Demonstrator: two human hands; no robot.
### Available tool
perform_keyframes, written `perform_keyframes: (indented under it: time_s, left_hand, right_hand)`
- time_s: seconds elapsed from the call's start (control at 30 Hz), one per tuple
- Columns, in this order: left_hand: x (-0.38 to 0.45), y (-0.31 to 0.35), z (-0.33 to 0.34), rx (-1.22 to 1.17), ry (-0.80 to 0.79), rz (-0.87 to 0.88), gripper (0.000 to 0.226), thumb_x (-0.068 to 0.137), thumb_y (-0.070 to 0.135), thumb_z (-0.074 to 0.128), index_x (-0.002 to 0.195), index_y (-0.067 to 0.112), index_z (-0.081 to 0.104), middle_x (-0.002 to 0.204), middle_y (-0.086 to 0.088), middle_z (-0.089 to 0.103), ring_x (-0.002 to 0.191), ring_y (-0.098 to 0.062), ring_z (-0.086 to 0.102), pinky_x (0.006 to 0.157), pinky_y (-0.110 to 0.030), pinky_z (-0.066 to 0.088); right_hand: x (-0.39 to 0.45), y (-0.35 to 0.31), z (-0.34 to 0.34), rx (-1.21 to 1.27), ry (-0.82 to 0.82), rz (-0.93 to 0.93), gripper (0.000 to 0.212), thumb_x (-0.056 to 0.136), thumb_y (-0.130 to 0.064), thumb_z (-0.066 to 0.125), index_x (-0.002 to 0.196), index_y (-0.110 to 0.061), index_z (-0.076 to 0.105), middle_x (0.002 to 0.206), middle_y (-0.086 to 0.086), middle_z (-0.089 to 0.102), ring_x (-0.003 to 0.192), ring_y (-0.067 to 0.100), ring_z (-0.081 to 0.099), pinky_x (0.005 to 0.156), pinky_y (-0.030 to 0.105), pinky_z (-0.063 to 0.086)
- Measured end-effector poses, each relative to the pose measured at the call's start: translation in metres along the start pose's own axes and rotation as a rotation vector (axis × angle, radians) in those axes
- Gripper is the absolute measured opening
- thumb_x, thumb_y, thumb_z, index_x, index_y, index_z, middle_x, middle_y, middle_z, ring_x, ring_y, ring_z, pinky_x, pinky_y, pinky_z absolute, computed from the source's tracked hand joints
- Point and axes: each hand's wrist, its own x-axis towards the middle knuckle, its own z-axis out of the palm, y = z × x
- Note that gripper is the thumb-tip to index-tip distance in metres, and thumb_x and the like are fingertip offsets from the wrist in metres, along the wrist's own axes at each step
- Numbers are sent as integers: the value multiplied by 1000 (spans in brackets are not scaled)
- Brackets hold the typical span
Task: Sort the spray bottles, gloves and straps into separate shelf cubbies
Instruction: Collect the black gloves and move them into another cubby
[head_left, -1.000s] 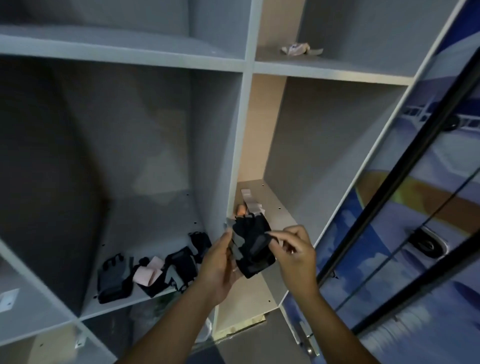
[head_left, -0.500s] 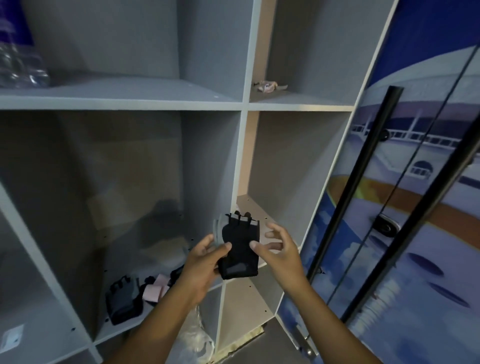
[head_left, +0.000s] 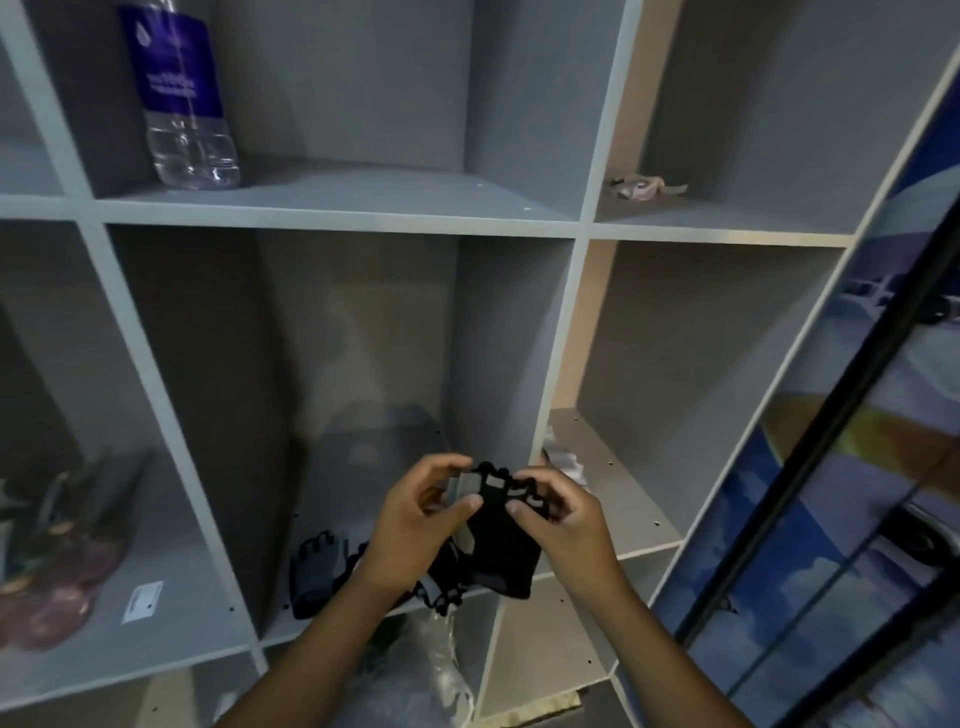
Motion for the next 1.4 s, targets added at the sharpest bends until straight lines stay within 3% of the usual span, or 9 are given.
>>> perform_keyframes:
  time_s: [0.17,0.33,0.43,0.57,0.7,0.9,1.07,1.27,1.4]
  left_hand:
    - [2,-13,-9,139,47,26,20,87,7,74,101,19,69,96,13,74,90,-8,71,76,-25,57]
    - [-17,-44,-20,165,96,-50,17,88,12,74,101,21,69,90,16,71,76,-2,67,67,-21,53]
    - [-33,-76,-26,194,120,-95,22,87,16,75,106,26,69,105,14,70,87,-7,66,76,-31,55]
    - [-67,-122,-30,210,139,-209,31,86,15,76,111,31,69,111,15,69,100,-9,66,82,-19,51]
    - [-98,-163,-27,156,164,-343,40,84,10,77,104,44,69,104,16,72,98,-4,68,79,-18,52]
    - [-102,-194,-30,150,187,-396,37,82,8,79,96,41,70,100,16,73,91,-1,67,77,-16,50]
    - [-88,-203,-39,63,217,-420,32,82,6,78,94,36,73,100,10,74,90,-13,68,78,-17,50]
    - [-66,-206,-58,-30,236,-424,33,82,7,78,101,33,72,102,8,74,98,-24,68,90,-38,52]
    - [-30,-201,-78,-39,219,-371,29,82,9,78,101,31,71,100,3,74,90,-26,69,83,-38,55]
  right_hand:
    - [8,16,14,-18,-72,-21,22,84,-1,76,99,-16,71,95,-13,72,92,7,69,81,17,52]
    - [1,52,33,-23,-147,27,24,82,-2,77,99,-18,71,96,-9,72,91,9,69,80,21,53]
    - [-13,77,46,-34,-215,77,26,82,-6,79,101,-21,71,100,-12,71,97,10,69,83,20,53]
    - [-45,114,63,-84,-279,118,30,80,-7,80,101,-26,71,100,-15,71,96,7,69,81,13,50]
    - [-77,150,75,-129,-337,233,32,80,-7,79,99,-31,70,98,-20,71,93,2,68,79,15,52]
    - [-87,172,85,-118,-374,328,22,83,-14,76,99,-27,70,94,-15,73,91,7,70,75,18,54]
    - [-71,175,95,-109,-365,314,22,86,-8,74,101,-23,70,94,-14,72,90,7,69,74,14,51]
    - [-43,170,116,-72,-348,335,20,86,-10,75,97,-26,71,90,-12,73,87,8,70,73,18,53]
    - [-4,163,134,8,-334,375,19,86,-4,73,97,-20,71,89,-7,74,83,7,70,71,20,54]
